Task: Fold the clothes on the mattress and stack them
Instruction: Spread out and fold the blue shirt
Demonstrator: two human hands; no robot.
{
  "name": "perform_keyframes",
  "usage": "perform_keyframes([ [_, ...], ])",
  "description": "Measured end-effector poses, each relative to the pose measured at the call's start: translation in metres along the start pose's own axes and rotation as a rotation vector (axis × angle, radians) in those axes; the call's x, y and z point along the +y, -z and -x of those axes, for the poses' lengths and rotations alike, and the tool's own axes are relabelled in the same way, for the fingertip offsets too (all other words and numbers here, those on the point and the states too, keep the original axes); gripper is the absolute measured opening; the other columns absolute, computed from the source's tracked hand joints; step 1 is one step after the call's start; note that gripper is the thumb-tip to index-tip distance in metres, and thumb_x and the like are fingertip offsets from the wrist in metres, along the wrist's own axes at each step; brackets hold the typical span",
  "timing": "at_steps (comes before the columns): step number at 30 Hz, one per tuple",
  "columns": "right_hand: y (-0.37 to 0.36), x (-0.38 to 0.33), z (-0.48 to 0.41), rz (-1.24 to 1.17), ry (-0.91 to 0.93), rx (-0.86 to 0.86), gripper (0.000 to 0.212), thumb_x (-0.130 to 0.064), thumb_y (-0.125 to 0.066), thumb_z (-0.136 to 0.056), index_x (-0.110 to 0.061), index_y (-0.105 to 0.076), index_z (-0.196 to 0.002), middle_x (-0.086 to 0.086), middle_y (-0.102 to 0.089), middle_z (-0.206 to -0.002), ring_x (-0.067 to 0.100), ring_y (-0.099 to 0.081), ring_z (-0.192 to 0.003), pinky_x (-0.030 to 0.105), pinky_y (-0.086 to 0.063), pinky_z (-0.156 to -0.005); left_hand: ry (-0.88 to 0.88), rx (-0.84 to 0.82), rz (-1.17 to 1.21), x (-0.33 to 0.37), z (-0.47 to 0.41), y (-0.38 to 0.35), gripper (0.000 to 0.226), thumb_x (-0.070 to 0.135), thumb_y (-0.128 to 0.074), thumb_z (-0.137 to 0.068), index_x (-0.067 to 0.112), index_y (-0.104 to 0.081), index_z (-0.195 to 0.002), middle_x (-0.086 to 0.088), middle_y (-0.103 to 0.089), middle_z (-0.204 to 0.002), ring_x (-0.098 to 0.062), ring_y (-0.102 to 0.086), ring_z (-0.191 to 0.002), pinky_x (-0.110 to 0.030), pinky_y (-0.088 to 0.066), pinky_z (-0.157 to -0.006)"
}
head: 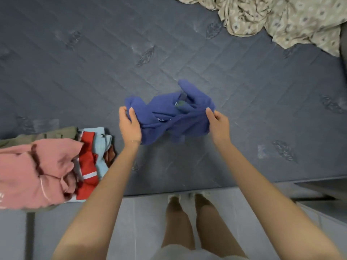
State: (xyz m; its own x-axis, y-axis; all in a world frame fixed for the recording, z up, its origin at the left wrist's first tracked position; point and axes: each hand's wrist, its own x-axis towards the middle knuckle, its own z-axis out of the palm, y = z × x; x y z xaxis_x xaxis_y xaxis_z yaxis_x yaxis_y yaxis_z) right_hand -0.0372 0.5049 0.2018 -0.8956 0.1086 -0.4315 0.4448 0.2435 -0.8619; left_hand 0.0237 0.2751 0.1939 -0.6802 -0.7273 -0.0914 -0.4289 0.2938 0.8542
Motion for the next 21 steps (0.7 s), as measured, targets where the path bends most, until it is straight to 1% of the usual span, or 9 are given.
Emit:
perform_keyframes([
  [3,0.001,0.046,0.0,0.131,-0.08,0.023,0.051,-0.018,-0.054,-0.1,-0.022,-0.029,-0.056,-0.003,-0.026,-0.057,0.013,-0.023,-0.062,0.031,-0.021,-0.055,0.133,-0.132,-0.15,-0.05,0.001,-0.007,0.018,0.018,-0.042,-0.103,0.007,-0.041,-0.089,-0.014,-0.045,-0.075,-0.023,-0.043,-0.073,-0.035,-0.031,-0.067],
  [5,0.001,0.072,-0.006,0.243,-0.138,-0.007,0.042,-0.016,-0.055,-0.099,-0.009,-0.051,-0.058,0.013,-0.046,-0.058,0.017,-0.038,-0.063,0.035,-0.03,-0.061,0.238,-0.292,-0.315,-0.081,0.003,-0.015,0.019,0.019,-0.044,-0.102,0.004,-0.045,-0.09,-0.029,-0.054,-0.091,-0.037,-0.052,-0.085,-0.042,-0.033,-0.075],
  [6,0.001,0.082,-0.01,0.29,-0.177,-0.028,0.029,-0.014,-0.056,-0.098,0.001,-0.066,-0.074,0.023,-0.062,-0.074,0.022,-0.053,-0.071,0.035,-0.037,-0.067,0.286,-0.36,-0.379,-0.094,0.005,-0.019,0.017,0.018,-0.046,-0.101,0.005,-0.047,-0.091,-0.032,-0.057,-0.101,-0.04,-0.055,-0.094,-0.041,-0.032,-0.078],
  [7,-0.001,0.092,-0.014,0.332,-0.208,-0.038,0.022,-0.014,-0.058,-0.097,0.004,-0.071,-0.098,0.023,-0.07,-0.098,0.027,-0.064,-0.09,0.033,-0.042,-0.077,0.315,-0.399,-0.411,-0.105,0.006,-0.023,0.013,0.017,-0.049,-0.1,0.005,-0.049,-0.093,-0.032,-0.058,-0.108,-0.041,-0.056,-0.101,-0.04,-0.033,-0.081],
  [8,-0.002,0.099,-0.018,0.363,-0.223,-0.04,0.027,-0.014,-0.06,-0.096,0.002,-0.067,-0.116,0.019,-0.068,-0.117,0.028,-0.063,-0.107,0.027,-0.041,-0.087,0.323,-0.422,-0.436,-0.114,0.009,-0.026,0.012,0.015,-0.051,-0.098,0.003,-0.052,-0.098,-0.031,-0.058,-0.112,-0.041,-0.055,-0.106,-0.039,-0.034,-0.085],
  [10,-0.005,0.111,-0.025,0.407,-0.183,-0.058,0.04,-0.015,-0.064,-0.094,-0.002,-0.058,-0.132,0.013,-0.061,-0.132,0.027,-0.057,-0.12,0.018,-0.036,-0.093,0.259,-0.44,-0.507,-0.127,0.014,-0.034,0.023,0.013,-0.055,-0.095,-0.004,-0.054,-0.111,-0.03,-0.057,-0.117,-0.042,-0.053,-0.11,-0.04,-0.034,-0.09],
  [15,-0.019,0.137,-0.052,0.503,-0.018,-0.14,0.05,-0.017,-0.07,-0.089,-0.007,-0.054,-0.136,0.011,-0.054,-0.138,0.025,-0.049,-0.129,0.031,-0.036,-0.109,0.082,-0.505,-0.559,-0.142,0.019,-0.063,0.042,0.017,-0.056,-0.094,0.004,-0.049,-0.134,-0.018,-0.051,-0.136,-0.035,-0.044,-0.129,-0.043,-0.033,-0.106],
  [18,-0.028,0.154,-0.074,0.577,0.045,-0.174,0.06,-0.024,-0.073,-0.087,-0.007,-0.049,-0.14,0.012,-0.05,-0.143,0.027,-0.044,-0.134,0.033,-0.033,-0.112,-0.032,-0.548,-0.582,-0.149,0.017,-0.091,0.054,0.023,-0.055,-0.096,0.009,-0.038,-0.145,-0.014,-0.032,-0.153,-0.031,-0.025,-0.144,-0.042,-0.018,-0.117],
  [21,-0.037,0.172,-0.096,0.718,0.081,-0.207,0.078,-0.036,-0.073,-0.086,-0.014,-0.036,-0.15,0.009,-0.031,-0.157,0.026,-0.024,-0.146,0.038,-0.022,-0.119,-0.145,-0.589,-0.645,-0.154,0.009,-0.12,0.062,0.029,-0.053,-0.097,0.019,-0.026,-0.152,-0.011,-0.013,-0.161,-0.029,-0.009,-0.149,-0.044,-0.009,-0.119],
])
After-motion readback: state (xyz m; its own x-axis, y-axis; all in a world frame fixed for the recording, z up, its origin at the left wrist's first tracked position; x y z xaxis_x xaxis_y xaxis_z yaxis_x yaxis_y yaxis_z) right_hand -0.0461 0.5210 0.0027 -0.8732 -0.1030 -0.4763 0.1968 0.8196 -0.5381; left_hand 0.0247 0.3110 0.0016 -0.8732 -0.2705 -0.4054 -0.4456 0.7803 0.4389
